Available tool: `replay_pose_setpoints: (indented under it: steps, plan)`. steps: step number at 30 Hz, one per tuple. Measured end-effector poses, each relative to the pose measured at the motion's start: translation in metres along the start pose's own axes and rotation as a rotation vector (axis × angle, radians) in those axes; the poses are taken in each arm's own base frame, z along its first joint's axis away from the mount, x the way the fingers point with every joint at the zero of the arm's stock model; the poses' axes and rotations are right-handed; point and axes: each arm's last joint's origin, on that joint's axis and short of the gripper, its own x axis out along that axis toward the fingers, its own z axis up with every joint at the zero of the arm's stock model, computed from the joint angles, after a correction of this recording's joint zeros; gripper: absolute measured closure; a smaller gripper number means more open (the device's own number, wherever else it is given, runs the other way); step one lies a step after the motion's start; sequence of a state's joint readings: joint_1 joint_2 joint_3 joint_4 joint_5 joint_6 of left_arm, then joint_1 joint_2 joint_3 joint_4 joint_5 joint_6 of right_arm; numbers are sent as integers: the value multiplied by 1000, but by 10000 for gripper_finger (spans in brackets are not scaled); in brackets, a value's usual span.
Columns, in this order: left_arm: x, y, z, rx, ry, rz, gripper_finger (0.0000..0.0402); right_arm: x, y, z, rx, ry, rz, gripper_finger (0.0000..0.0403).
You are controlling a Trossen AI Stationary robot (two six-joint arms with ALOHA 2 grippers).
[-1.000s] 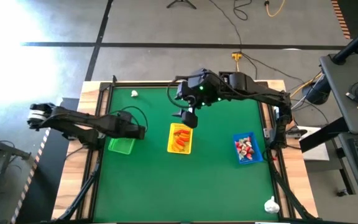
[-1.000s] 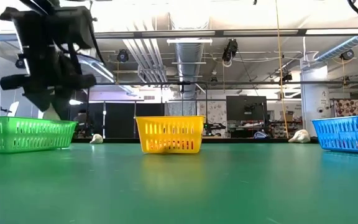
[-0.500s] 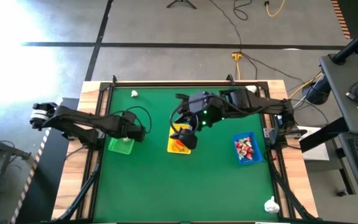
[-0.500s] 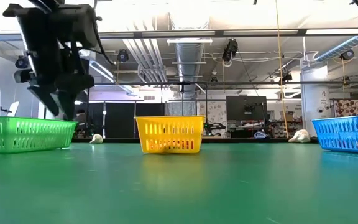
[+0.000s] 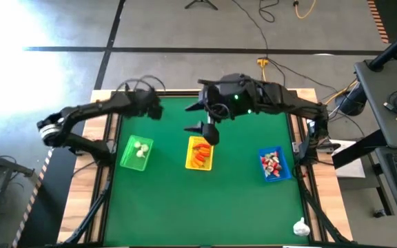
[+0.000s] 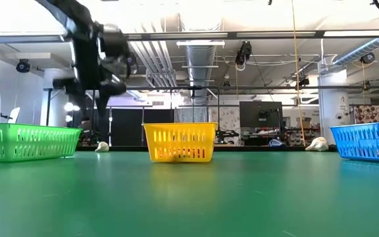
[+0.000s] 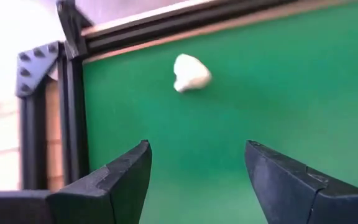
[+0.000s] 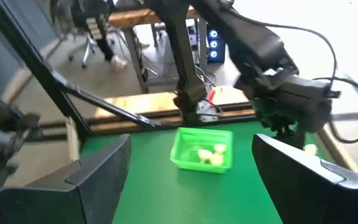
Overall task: Sort produce into baskets
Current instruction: Put the white garlic into the green bin
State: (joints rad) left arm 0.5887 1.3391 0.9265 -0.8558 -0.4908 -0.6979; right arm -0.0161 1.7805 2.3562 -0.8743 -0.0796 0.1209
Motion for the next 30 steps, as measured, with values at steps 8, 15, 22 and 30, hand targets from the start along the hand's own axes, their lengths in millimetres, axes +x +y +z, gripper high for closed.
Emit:
replay_pose_setpoints:
  steps: [8,15,22,30]
  plan:
    - [76,17,35,-221,90,56,161,-16,-45,-4,-170,94,-60,78]
    - [112,4,55,-452,138,100,161,-26,-81,-11,-222,197,-137,78]
    - [143,-14,64,-419,202,116,169,-35,-100,-25,-213,348,-163,78]
    - [142,-20,68,-420,232,101,218,-40,-108,-30,-177,392,-180,78]
